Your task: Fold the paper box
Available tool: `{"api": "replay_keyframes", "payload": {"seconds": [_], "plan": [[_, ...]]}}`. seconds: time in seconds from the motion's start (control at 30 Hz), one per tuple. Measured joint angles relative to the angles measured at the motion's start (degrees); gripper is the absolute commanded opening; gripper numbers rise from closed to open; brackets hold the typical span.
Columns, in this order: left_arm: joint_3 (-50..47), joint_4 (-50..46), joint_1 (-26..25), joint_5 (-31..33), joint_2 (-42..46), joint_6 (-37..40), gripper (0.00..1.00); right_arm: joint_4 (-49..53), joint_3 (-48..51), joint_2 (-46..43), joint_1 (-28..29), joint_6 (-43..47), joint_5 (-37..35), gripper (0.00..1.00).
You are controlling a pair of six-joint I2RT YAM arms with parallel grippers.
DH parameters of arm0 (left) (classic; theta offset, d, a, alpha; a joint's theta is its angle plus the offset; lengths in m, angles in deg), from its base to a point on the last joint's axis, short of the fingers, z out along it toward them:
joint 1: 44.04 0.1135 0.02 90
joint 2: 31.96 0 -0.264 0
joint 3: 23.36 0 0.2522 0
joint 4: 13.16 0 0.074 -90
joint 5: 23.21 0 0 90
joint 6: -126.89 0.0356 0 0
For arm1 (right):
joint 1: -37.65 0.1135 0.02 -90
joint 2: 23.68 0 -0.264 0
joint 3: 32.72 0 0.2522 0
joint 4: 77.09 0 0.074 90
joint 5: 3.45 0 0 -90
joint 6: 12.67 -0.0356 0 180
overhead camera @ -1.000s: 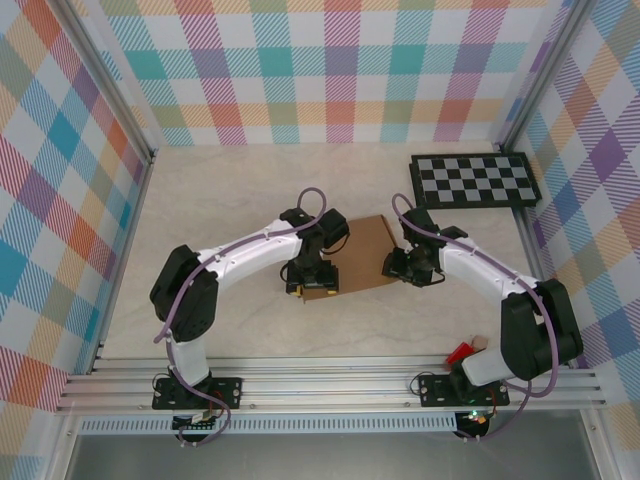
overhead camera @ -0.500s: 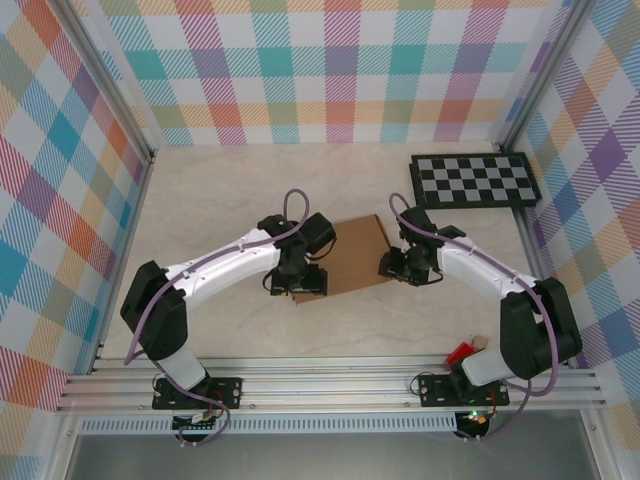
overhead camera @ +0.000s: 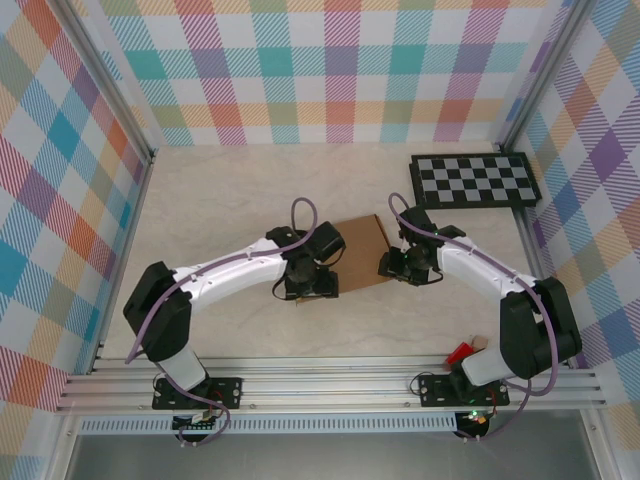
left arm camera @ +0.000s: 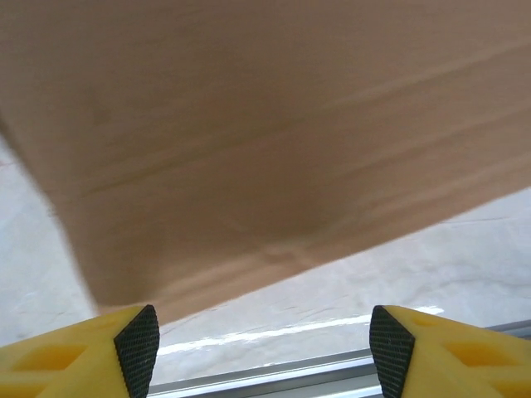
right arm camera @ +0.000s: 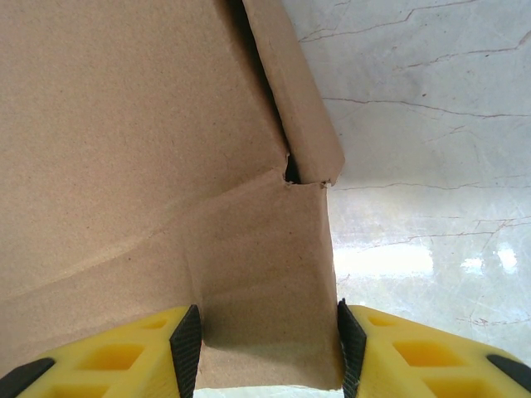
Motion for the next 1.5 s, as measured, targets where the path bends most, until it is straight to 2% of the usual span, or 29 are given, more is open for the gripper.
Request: {"api": "replay_keyframes", "payload": {"seconds": [0.3, 0.53, 0.77, 1.03, 1.3, 1.5], "plan": [[3.3, -4.7, -1.4, 4.6, -3.7, 2.6, 0.71, -0.1, 0.0, 0.2, 0.0, 0.2, 0.4, 0.49], [5.5, -7.1, -1.2, 9.1, 0.7, 3.9, 0.74, -0.2, 0.0, 0.2, 0.0, 0.2, 0.4, 0.49], [-2.8, -4.5, 0.7, 8.0, 3.4, 3.8, 0.68, -0.2, 0.0, 0.2, 0.0, 0.4, 0.4, 0.49], [-3.5, -0.9, 0.7, 6.0, 0.8, 3.2, 0.65, -0.2, 0.0, 0.6, 0.0, 0.4, 0.4, 0.49], [-2.7, -1.1, 0.6, 6.8, -1.3, 3.6, 0.67, -0.2, 0.0, 0.8, 0.0, 0.4, 0.4, 0.48], [-0.9, -3.1, 0.7, 9.5, -1.0, 4.3, 0.73, -0.2, 0.0, 0.8, 0.0, 0.4, 0.4, 0.49]]}}
